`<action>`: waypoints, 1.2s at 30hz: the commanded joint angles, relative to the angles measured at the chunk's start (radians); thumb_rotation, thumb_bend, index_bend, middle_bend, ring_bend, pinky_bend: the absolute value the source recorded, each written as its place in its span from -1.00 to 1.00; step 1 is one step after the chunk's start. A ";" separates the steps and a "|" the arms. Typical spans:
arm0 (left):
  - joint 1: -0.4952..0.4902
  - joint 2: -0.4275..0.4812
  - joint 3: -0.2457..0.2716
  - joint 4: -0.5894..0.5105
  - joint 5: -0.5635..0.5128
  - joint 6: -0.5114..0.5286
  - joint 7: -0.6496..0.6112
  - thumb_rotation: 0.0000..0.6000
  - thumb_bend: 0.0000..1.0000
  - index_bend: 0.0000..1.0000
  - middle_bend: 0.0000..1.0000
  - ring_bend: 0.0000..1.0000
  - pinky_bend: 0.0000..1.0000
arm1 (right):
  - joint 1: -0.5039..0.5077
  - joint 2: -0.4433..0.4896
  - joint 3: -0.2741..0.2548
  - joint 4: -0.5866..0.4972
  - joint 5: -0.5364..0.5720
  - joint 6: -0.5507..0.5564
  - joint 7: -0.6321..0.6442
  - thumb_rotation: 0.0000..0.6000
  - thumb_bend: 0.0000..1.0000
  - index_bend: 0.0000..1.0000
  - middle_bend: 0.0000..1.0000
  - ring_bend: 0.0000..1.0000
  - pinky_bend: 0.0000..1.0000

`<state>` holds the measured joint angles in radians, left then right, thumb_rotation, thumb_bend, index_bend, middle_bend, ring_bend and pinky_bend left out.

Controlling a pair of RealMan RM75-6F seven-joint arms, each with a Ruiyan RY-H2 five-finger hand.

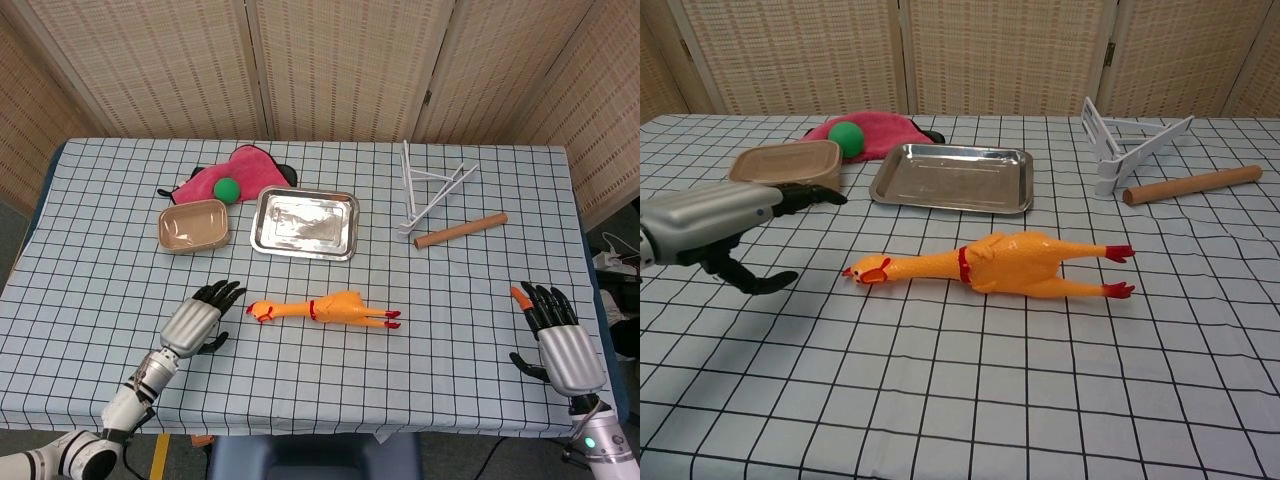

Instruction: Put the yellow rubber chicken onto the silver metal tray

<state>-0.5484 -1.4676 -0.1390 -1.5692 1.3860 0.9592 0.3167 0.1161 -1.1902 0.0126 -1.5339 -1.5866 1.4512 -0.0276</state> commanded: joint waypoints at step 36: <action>-0.224 -0.304 -0.050 0.322 -0.222 -0.114 0.065 1.00 -0.25 -0.58 -1.00 -1.00 -0.70 | 0.010 0.019 0.013 -0.003 0.052 -0.042 0.026 1.00 -0.72 -1.00 -1.00 -1.00 -1.00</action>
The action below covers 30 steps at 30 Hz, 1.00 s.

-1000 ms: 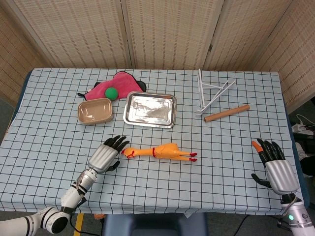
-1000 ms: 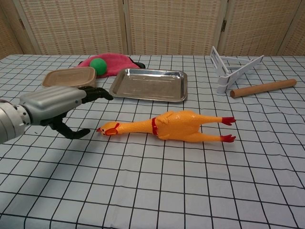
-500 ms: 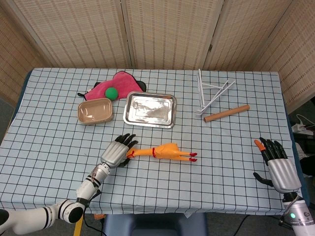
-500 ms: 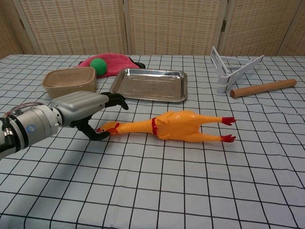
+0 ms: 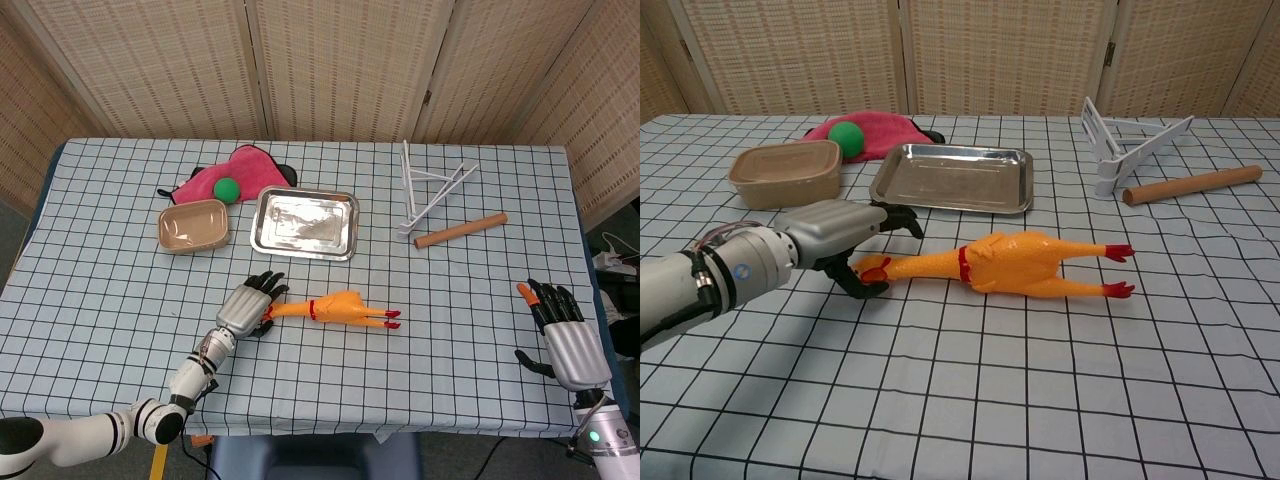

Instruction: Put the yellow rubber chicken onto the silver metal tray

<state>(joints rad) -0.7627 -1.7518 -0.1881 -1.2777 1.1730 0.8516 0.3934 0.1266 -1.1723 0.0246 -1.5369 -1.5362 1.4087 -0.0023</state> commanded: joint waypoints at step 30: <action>-0.013 -0.094 0.025 0.121 0.143 0.099 -0.264 1.00 0.48 0.64 0.18 -0.26 -0.53 | 0.000 0.012 -0.003 -0.006 0.003 -0.007 0.010 1.00 -0.72 -1.00 -1.00 -1.00 -1.00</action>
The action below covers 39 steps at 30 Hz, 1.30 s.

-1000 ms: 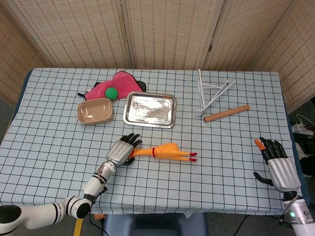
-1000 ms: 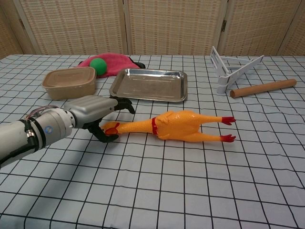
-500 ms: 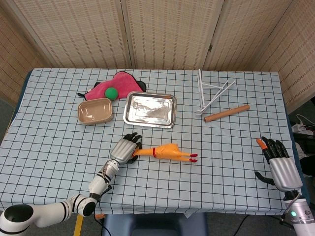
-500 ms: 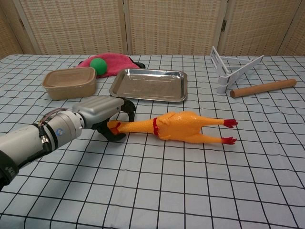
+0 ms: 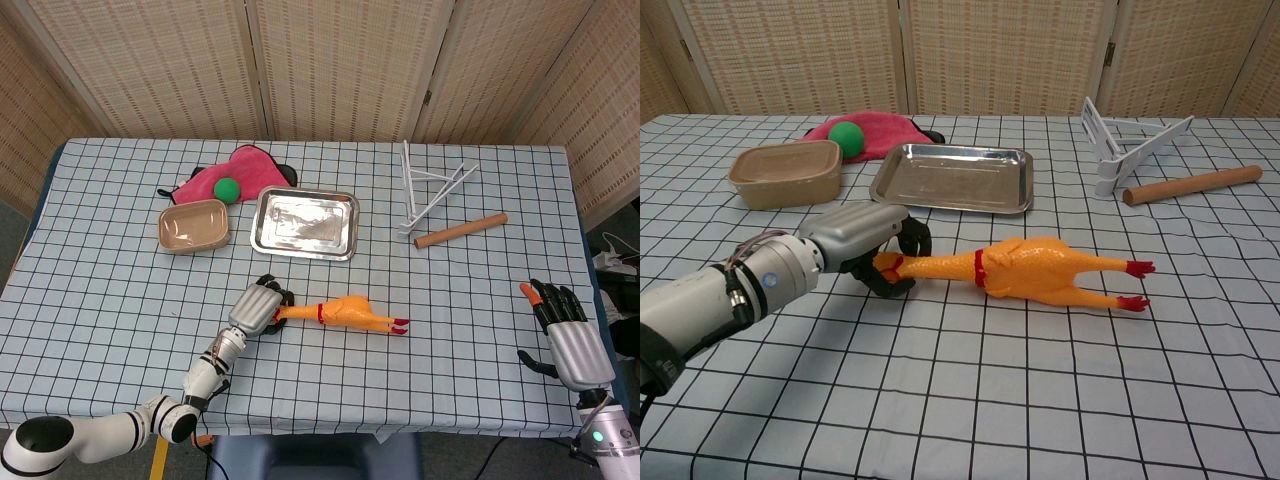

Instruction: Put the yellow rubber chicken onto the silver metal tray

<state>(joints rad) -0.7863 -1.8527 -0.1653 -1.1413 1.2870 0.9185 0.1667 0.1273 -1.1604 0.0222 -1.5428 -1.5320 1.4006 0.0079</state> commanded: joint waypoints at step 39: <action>0.055 0.160 0.044 -0.139 0.207 0.146 -0.728 1.00 0.66 0.84 0.50 0.00 -0.35 | 0.097 0.013 0.005 -0.081 -0.051 -0.114 0.083 1.00 -0.73 -1.00 -1.00 -1.00 -1.00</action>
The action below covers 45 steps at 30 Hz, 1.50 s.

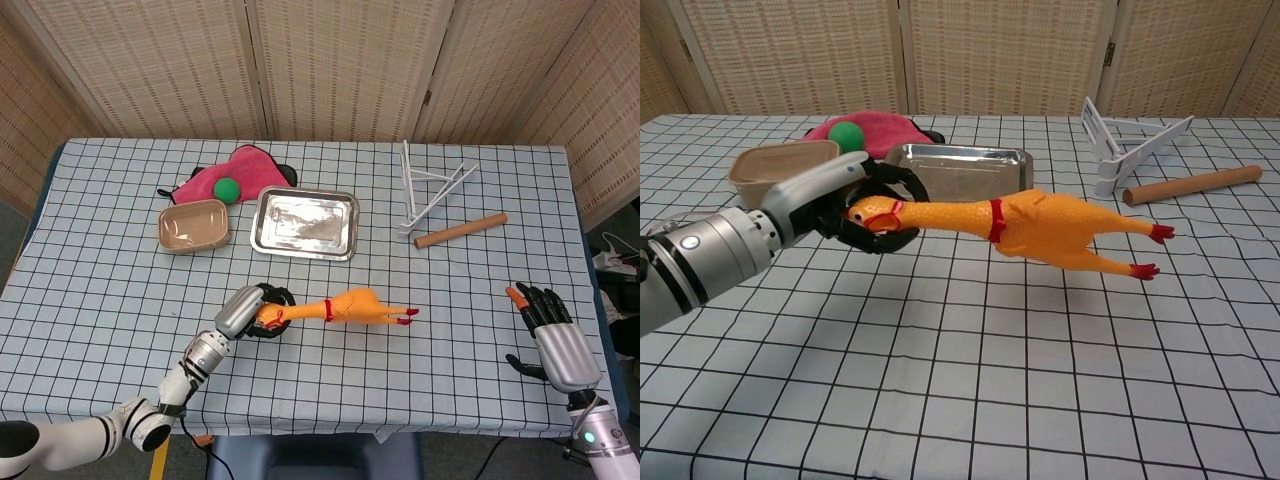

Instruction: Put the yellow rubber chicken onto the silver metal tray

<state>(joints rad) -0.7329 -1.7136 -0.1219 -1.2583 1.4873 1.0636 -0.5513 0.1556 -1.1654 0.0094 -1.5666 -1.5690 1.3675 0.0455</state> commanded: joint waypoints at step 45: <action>0.041 0.124 -0.015 -0.207 0.030 0.092 0.053 1.00 0.64 0.84 0.49 0.00 -0.43 | 0.551 -0.136 0.250 -0.299 0.381 -0.424 -0.040 1.00 -0.29 0.96 0.58 0.91 1.00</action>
<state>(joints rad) -0.6913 -1.5889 -0.1368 -1.4654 1.5171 1.1550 -0.4986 0.7080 -1.3024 0.2594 -1.8648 -1.1861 0.9417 0.0038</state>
